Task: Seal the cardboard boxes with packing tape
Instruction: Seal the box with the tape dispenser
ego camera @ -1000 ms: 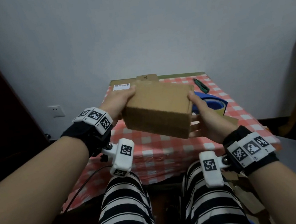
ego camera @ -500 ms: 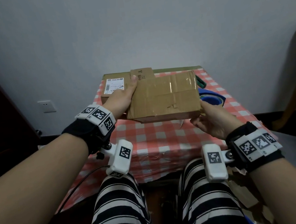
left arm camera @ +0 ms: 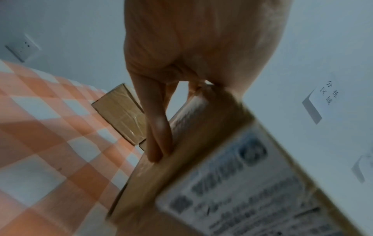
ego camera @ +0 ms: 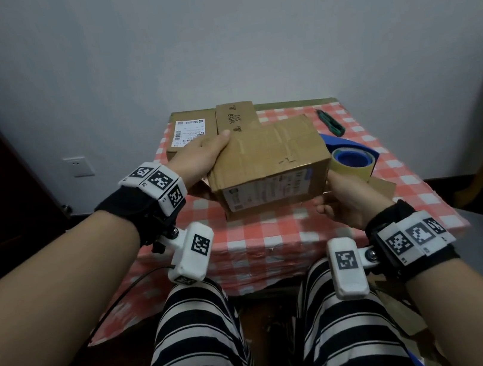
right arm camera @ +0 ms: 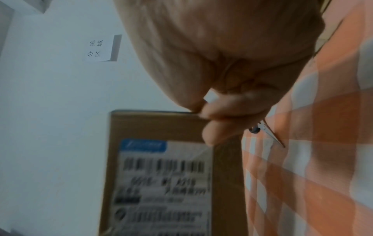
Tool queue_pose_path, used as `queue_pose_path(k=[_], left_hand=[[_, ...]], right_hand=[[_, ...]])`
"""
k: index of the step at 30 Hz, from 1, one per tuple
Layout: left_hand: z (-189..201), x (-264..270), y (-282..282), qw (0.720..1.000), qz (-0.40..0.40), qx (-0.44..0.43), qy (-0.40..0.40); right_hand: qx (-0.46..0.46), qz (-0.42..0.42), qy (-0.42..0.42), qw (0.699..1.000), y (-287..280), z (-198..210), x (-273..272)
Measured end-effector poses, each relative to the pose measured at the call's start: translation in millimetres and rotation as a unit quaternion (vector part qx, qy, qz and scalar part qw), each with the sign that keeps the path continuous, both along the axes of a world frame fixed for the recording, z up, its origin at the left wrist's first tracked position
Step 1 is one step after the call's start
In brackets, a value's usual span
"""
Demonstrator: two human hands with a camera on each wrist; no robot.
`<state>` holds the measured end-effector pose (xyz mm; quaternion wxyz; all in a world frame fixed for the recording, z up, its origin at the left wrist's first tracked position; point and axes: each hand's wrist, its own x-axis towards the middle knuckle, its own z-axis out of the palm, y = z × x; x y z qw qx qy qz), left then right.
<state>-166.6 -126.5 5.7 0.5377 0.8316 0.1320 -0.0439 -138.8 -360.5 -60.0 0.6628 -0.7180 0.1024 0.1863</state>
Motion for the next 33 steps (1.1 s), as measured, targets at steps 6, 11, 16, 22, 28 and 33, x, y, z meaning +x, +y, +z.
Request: queue_pose_path(k=[6, 11, 16, 22, 28, 33], left_hand=[[2, 0, 8, 0.980, -0.053, 0.156, 0.113], [6, -3, -1, 0.957, -0.166, 0.139, 0.194], [2, 3, -2, 0.980, -0.073, 0.134, 0.127], [8, 5, -5, 0.977, -0.158, 0.049, 0.132], [11, 0, -15, 0.979, -0.142, 0.067, 0.127], [14, -3, -21, 0.977, -0.132, 0.110, 0.123]], right_hand=[[0.113, 0.050, -0.007, 0.992, 7, 9, -9], [0.007, 0.166, -0.104, 0.981, 21, 19, -13], [-0.034, 0.179, -0.094, 0.979, 24, 27, -4], [-0.030, 0.224, -0.053, 0.973, 18, 43, 1], [0.019, 0.174, -0.014, 0.985, 29, 43, -5], [-0.004, 0.161, -0.024, 0.987, 35, 44, -11]])
